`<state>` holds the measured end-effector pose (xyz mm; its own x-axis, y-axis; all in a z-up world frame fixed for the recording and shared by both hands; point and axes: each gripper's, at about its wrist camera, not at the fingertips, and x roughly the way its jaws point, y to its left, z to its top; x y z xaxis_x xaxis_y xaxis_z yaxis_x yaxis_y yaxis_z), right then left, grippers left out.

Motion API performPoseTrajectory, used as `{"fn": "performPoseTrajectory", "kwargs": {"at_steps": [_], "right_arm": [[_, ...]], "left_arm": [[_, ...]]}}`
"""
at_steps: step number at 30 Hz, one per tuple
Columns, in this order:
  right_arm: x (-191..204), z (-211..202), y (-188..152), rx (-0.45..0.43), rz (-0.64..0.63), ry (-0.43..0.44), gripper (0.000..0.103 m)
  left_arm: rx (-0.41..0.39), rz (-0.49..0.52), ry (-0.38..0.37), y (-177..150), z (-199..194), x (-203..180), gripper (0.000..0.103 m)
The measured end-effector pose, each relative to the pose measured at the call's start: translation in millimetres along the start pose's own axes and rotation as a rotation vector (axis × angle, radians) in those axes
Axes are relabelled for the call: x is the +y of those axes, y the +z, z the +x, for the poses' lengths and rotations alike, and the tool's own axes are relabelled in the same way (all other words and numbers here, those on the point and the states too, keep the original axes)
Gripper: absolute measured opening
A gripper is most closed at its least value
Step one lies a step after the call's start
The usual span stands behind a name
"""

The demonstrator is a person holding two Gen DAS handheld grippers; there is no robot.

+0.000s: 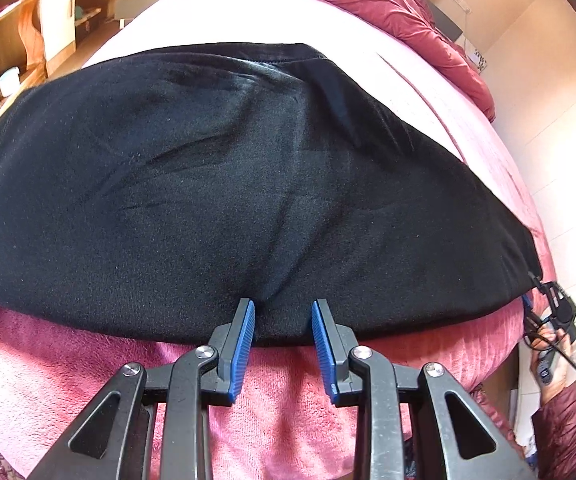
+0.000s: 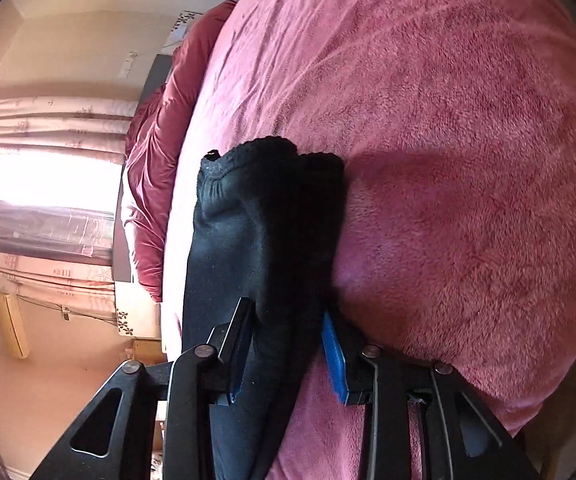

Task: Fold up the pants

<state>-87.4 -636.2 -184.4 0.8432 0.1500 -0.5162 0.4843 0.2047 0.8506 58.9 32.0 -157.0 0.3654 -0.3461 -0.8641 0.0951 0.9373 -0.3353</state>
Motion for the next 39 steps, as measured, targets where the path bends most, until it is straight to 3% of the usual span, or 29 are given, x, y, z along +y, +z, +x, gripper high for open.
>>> {"fn": "performPoseTrajectory", "kwargs": {"at_steps": [3,8,17,27,39], "right_arm": [[14.6,2.7,3.5,0.022,-0.036,-0.059,0.034],[44.0,8.2,4.2,0.013,-0.171,-0.15,0.019],[102.8,1.8,-7.5,0.005,-0.368,-0.146,0.017],[175.9,15.5,-67.4,0.099,-0.604,-0.122,0.016],[226.0,54.6,-152.5,0.244,-0.793,-0.092,0.016]], "left_arm": [[-0.018,0.036,0.042,0.6,-4.6,-13.2,0.03],[-0.076,0.096,0.098,0.5,-17.0,-36.0,0.03],[-0.156,0.177,0.124,3.3,-41.7,-70.5,0.03],[-0.185,0.189,0.099,4.9,-56.9,-62.0,0.03],[-0.174,0.139,0.072,9.8,-59.1,-41.3,0.031]]}}
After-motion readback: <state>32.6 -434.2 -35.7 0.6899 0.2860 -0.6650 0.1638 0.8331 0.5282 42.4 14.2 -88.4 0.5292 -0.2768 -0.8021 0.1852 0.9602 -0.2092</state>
